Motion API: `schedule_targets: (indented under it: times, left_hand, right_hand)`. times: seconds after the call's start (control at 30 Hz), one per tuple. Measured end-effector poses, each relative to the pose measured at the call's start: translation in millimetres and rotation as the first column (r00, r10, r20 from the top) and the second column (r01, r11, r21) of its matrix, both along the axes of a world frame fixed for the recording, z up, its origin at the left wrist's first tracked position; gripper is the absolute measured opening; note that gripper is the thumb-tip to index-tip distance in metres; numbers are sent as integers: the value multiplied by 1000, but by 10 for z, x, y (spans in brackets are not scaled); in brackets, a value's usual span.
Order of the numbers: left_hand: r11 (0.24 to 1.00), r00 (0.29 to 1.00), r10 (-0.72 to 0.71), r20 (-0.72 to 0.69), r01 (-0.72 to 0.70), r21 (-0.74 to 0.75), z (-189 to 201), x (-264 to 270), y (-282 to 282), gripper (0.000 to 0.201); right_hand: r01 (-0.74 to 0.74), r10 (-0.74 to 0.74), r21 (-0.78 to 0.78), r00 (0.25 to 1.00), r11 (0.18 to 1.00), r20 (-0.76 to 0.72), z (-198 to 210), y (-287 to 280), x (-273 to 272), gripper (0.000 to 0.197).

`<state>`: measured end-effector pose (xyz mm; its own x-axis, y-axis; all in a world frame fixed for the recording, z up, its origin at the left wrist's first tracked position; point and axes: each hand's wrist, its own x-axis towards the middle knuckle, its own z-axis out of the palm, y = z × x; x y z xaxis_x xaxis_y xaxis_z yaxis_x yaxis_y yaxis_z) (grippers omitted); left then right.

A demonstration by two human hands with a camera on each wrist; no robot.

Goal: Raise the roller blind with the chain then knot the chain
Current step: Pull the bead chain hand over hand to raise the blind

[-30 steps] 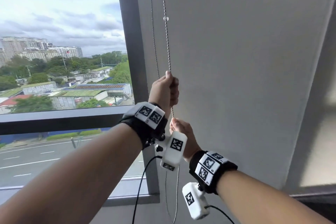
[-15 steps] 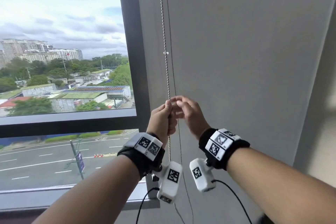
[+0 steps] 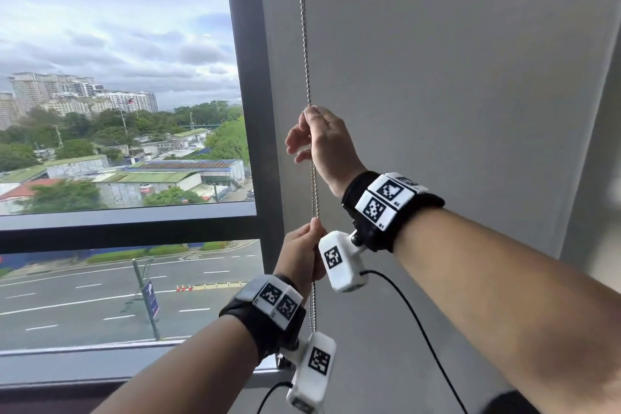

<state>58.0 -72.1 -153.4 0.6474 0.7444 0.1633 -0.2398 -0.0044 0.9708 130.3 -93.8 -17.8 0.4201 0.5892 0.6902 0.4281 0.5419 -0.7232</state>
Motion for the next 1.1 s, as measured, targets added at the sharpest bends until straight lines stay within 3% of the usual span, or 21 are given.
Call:
schedule_targets:
  times: [0.1, 0.37, 0.57, 0.73, 0.87, 1.1]
  left_hand:
    - [1000, 1000, -19, 12, 19, 4, 3, -30, -1, 49]
    - [986, 984, -164, 67, 166, -26, 115, -67, 137, 43]
    - [997, 966, -71, 248, 58, 60, 619, -27, 303, 46]
    - [986, 952, -150, 268, 125, 108, 1108, 54, 217, 44]
    - [978, 934, -206, 294, 188, 87, 1285, 158, 106, 41]
    - [995, 957, -23, 290, -5, 95, 1171, 298, 44, 37]
  right_hand:
    - [41, -41, 6, 999, 999, 21, -150, 29, 19, 35]
    - [97, -99, 67, 995, 993, 31, -372, 7, 77, 37]
    - [95, -95, 5, 995, 995, 22, -904, -32, 88, 33]
    - [74, -75, -80, 997, 994, 0, -1276, -114, 74, 33]
    - [78, -80, -72, 997, 994, -21, -1399, -180, 102, 32]
    - [11, -11, -179, 1000, 984, -4, -1465, -255, 124, 32]
